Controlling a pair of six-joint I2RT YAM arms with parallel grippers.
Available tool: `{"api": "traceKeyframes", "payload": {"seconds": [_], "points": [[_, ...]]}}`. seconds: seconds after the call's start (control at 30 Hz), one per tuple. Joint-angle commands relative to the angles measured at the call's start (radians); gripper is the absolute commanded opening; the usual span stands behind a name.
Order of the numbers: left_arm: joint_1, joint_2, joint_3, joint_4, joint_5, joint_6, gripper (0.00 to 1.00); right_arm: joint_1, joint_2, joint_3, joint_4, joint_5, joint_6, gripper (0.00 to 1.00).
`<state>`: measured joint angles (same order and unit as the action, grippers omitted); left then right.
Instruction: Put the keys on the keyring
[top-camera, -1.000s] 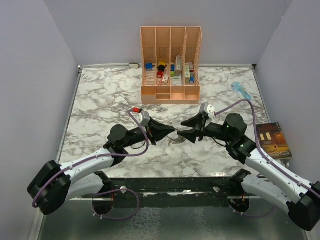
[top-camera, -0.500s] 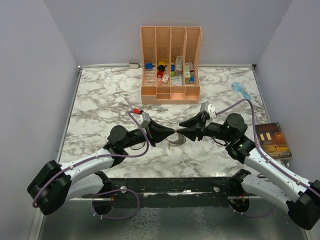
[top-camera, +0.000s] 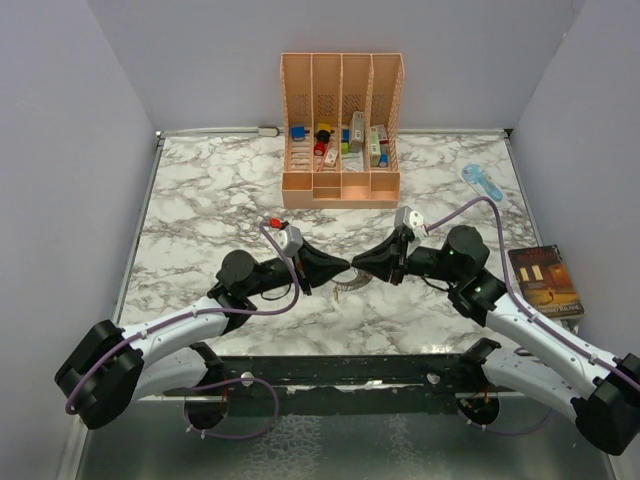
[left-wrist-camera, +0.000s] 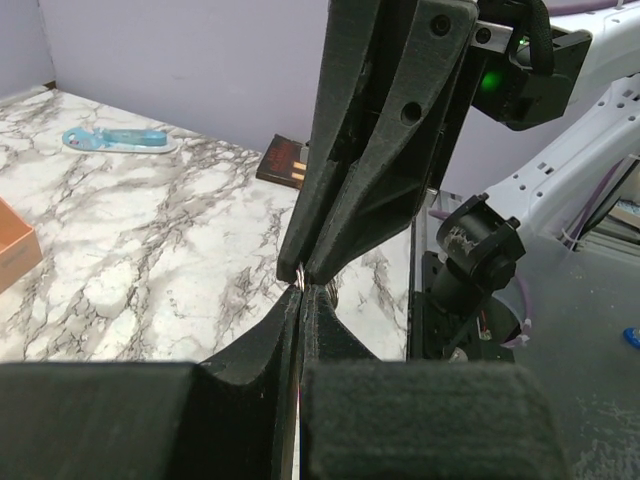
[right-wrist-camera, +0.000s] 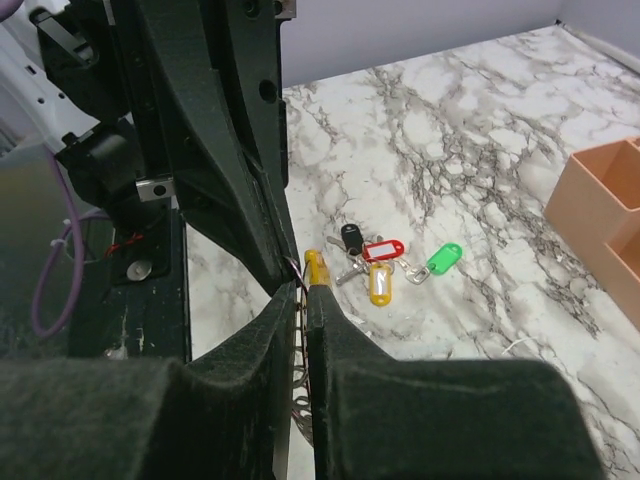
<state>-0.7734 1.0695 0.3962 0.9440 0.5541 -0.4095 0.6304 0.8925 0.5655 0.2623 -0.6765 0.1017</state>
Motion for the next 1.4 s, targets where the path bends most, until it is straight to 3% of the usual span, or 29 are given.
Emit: {"api": "traceKeyframes", "payload": {"seconds": [0.0,0.23,0.53,0.87,1.37], "points": [[-0.005,-0.002,0.031,0.011,0.054,0.008,0.00,0.003,0.011,0.017,-0.002,-0.014,-0.007,0.07],[-0.006,-0.003,0.050,-0.048,0.083,0.043,0.00,0.003,-0.009,0.032,-0.045,0.012,-0.025,0.01],[-0.003,0.008,0.141,-0.272,0.173,0.198,0.13,0.003,-0.016,0.068,-0.139,0.028,-0.079,0.01],[0.015,0.033,0.263,-0.556,0.193,0.398,0.13,0.003,-0.013,0.148,-0.292,0.041,-0.147,0.01],[0.072,0.117,0.442,-0.833,0.261,0.577,0.09,0.005,0.025,0.232,-0.436,0.033,-0.208,0.01]]}}
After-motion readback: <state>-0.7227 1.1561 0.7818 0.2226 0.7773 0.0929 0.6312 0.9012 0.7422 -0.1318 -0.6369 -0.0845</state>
